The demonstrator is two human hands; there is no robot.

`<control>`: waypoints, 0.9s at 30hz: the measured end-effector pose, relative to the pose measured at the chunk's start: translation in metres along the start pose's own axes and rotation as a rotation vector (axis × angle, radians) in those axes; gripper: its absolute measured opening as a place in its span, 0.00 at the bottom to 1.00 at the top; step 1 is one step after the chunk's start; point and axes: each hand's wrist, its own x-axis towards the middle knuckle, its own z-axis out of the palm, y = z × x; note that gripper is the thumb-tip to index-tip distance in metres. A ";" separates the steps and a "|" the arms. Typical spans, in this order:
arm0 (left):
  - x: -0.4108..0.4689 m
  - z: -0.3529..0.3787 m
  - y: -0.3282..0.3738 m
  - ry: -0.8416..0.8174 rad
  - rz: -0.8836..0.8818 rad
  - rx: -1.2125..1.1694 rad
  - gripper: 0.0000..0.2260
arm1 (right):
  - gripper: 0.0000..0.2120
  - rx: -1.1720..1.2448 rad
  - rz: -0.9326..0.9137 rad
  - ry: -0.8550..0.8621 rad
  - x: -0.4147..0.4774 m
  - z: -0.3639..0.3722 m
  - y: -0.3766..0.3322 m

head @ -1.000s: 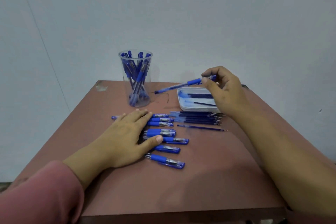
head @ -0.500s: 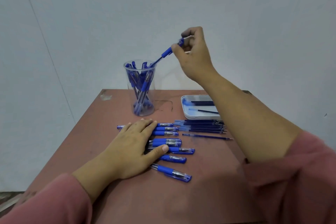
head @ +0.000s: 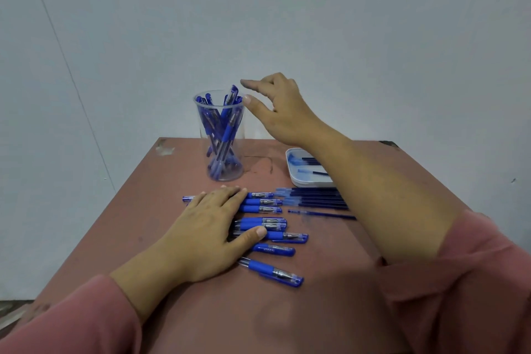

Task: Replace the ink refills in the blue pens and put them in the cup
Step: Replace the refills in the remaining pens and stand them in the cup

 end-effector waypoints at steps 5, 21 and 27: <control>0.003 0.005 -0.005 0.023 -0.002 -0.003 0.45 | 0.13 -0.024 -0.095 -0.108 -0.056 -0.022 0.006; 0.007 0.006 -0.009 0.050 0.006 -0.040 0.41 | 0.15 0.039 -0.145 -0.536 -0.162 -0.014 -0.016; 0.004 0.004 -0.006 0.037 -0.011 -0.072 0.41 | 0.09 -0.030 -0.133 -0.484 -0.163 -0.014 -0.019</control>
